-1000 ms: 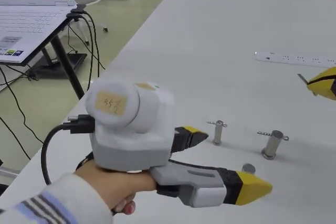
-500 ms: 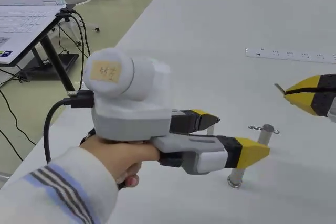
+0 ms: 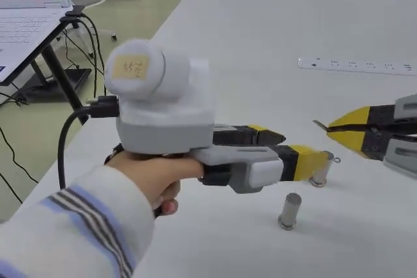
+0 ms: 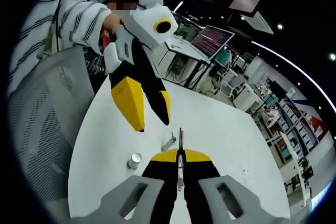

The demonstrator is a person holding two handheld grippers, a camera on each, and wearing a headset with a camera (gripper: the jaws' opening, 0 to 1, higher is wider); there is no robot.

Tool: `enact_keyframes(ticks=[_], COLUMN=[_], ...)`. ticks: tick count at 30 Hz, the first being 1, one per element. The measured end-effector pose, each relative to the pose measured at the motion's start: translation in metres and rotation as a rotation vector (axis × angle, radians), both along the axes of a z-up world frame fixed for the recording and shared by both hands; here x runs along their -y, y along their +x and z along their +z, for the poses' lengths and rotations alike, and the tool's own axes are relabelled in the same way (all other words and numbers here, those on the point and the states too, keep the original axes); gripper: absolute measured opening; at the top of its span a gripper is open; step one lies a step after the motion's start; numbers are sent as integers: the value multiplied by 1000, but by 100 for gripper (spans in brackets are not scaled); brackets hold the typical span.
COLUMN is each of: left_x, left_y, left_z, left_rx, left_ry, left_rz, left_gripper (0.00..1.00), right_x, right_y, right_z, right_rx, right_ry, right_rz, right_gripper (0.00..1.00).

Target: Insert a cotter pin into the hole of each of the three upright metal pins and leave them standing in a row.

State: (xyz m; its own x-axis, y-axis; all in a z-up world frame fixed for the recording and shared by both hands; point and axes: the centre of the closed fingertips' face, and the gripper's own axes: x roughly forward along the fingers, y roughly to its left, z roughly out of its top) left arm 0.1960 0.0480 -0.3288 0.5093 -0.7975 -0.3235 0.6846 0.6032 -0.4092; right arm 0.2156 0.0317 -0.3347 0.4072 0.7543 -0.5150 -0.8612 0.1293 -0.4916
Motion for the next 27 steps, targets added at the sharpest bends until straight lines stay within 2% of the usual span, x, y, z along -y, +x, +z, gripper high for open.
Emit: enact_keyframes(ticks=[5, 10, 15, 21, 27], left_x=[1, 0, 2, 2, -1], left_y=[4, 4, 2, -1, -2], left_z=[2, -1, -4, -6, -8], left_rx=[7, 10, -4, -29, -49], left_ry=[14, 42, 51, 49, 43], left_rz=[1, -13, -23, -34, -23], left_gripper=[28, 22, 17, 10, 5], right_x=[-11, -14, -17, -18, -20], right_y=[-12, -15, -18, -20, -22], right_z=[-1, -5, -7, -11, -11], right_rx=[10, -5, -2, 25, 24], right_ry=[-15, -26, -36, -71, -72], right_rz=[44, 68, 82, 101, 109], right_gripper=[0, 0, 0, 0, 0])
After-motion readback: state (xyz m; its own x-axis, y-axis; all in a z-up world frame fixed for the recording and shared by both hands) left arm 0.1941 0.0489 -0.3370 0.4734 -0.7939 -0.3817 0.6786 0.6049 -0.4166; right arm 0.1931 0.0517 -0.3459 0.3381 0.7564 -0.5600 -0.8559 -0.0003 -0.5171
